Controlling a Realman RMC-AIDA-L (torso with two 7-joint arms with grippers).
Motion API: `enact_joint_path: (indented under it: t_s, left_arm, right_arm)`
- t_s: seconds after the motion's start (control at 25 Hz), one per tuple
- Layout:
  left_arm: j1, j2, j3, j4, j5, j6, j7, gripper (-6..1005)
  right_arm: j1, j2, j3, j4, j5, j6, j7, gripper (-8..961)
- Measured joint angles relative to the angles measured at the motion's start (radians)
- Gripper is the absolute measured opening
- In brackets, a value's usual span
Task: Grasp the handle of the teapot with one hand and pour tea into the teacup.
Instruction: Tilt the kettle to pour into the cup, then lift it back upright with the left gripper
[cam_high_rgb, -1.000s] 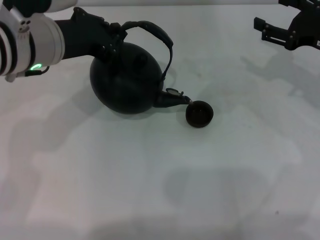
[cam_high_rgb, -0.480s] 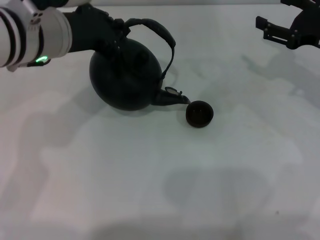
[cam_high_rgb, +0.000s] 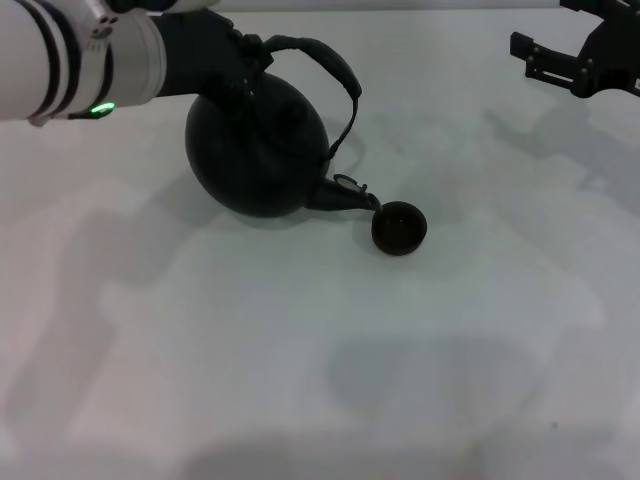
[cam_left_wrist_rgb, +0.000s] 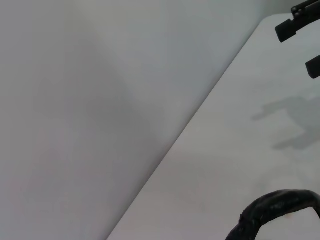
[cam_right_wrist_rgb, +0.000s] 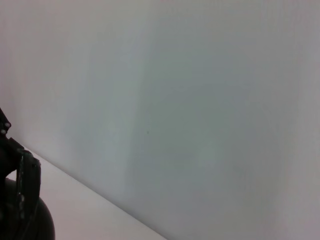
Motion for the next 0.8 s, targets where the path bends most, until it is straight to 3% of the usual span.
enact_joint_path:
  t_s: [0.8]
  left_arm:
    - [-0.064, -0.002, 0.058, 0.007, 0.115, -0.045, -0.067, 123]
  right_arm:
    - [0.003, 0.001, 0.0, 0.012, 0.0, -0.004, -0.005, 862]
